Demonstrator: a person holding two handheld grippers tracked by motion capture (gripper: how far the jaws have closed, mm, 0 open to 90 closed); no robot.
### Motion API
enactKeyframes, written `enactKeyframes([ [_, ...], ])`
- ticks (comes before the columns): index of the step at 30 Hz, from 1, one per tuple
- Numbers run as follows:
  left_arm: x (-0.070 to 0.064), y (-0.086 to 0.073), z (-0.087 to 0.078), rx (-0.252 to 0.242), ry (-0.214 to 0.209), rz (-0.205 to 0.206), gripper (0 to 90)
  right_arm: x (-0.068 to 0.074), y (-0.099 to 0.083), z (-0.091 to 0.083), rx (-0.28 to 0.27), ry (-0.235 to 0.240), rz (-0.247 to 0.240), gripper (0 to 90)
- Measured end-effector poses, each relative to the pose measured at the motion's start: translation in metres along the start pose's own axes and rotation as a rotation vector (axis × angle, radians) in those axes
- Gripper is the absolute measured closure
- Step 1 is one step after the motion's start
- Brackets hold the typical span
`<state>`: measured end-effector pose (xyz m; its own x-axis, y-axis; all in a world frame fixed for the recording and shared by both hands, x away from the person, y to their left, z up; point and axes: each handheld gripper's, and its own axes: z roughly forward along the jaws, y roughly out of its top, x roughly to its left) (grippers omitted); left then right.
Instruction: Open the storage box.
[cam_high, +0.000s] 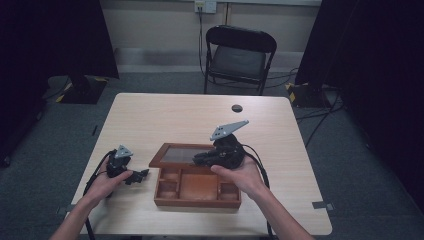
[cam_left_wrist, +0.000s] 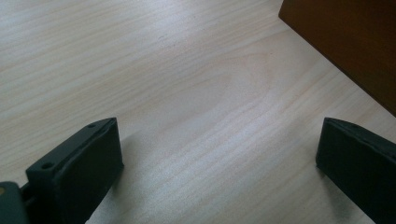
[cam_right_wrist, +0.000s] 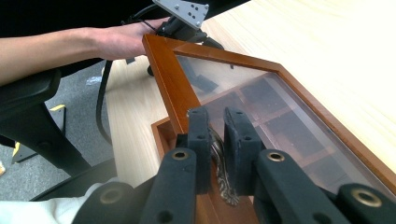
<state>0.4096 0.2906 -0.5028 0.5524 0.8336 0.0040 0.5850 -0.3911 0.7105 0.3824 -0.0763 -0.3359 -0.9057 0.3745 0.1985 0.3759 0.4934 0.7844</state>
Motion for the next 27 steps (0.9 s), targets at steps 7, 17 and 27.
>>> enactKeyframes([
  [7, 0.0001, 0.0, 0.0001, -0.001, 0.0, 0.001, 0.0, -0.0009, 0.0026, -0.0016, -0.01, -0.009, 0.003, 81.9],
  [17, 0.0, 0.0, 0.0001, 0.0, 0.0, 0.001, 0.0, -0.0025, 0.0048, -0.0034, -0.029, -0.018, 0.003, 81.9],
  [27, 0.0001, 0.0, 0.0, 0.0, 0.001, 0.001, 0.0, -0.0049, 0.0076, -0.0045, -0.039, -0.017, 0.012, 81.9],
])
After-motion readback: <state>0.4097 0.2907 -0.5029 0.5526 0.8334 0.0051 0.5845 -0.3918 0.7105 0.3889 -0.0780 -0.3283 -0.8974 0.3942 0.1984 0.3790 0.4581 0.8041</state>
